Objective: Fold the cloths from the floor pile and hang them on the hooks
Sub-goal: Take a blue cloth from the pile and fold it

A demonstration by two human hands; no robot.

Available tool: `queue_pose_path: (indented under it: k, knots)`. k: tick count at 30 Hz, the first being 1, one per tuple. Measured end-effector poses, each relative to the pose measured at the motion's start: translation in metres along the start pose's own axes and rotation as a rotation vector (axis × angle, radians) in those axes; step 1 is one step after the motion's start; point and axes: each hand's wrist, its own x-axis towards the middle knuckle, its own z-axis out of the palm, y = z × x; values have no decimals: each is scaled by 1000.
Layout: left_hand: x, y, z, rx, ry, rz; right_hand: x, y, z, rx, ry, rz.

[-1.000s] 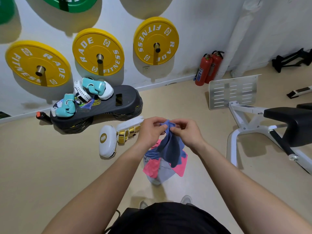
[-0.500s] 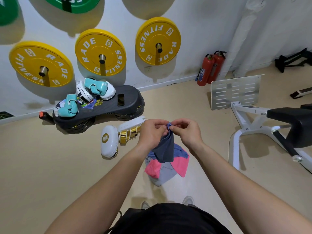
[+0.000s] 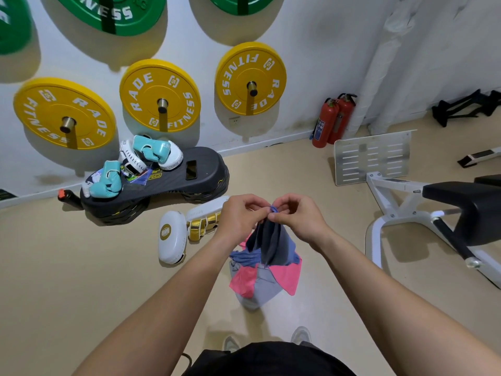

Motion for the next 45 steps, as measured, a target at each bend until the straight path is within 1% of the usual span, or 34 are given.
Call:
queue_pose_path:
  k: [3,5,7,9,11,14,17,20,23,25,27,29,32,34,37,39,42,45]
  knots:
    - [0,-7,-5,82,35,119,6,-12,-9,-113,-90,-23]
    - [-3,-9,-9,42,-7,141,9,-23,-13,-172,-146,-42]
    - [-4,-10,-10,28,-47,138,14,-36,-15,-209,-169,-73]
    - [-3,-14,-12,70,-54,135,17,-50,-16,-235,-180,-96]
    - [-3,-20,-15,148,-56,123,19,-65,-16,-223,-169,-109]
    - [-5,-36,-16,332,-66,79,18,-86,-20,-181,-152,-148]
    - [-7,-52,-16,406,-65,31,17,-102,-25,-173,-133,-201]
    - [-5,-61,-18,438,-52,-11,18,-108,-36,-235,-55,-235]
    - [-4,-64,-24,456,-21,-20,20,-102,-49,-372,107,-275]
    - [-3,-64,-33,423,20,-17,23,-92,-59,-425,231,-255]
    - [0,-60,-49,374,89,-4,25,-78,-72,-411,343,-210]
    - [6,-49,-66,345,168,34,25,-59,-85,-404,415,-156]
    - [15,-25,-87,316,235,97,23,-24,-97,-423,475,-40]
    - [19,-13,-95,303,260,109,21,-8,-96,-427,491,17]
    - [23,-3,-99,335,326,117,22,-3,-88,-410,505,2]
    - [26,1,-102,335,397,92,25,-8,-84,-423,525,-39]
    - [31,3,-102,327,500,0,34,-11,-85,-417,560,-63]
    - [34,0,-88,293,488,-100,44,-5,-84,-320,619,3]
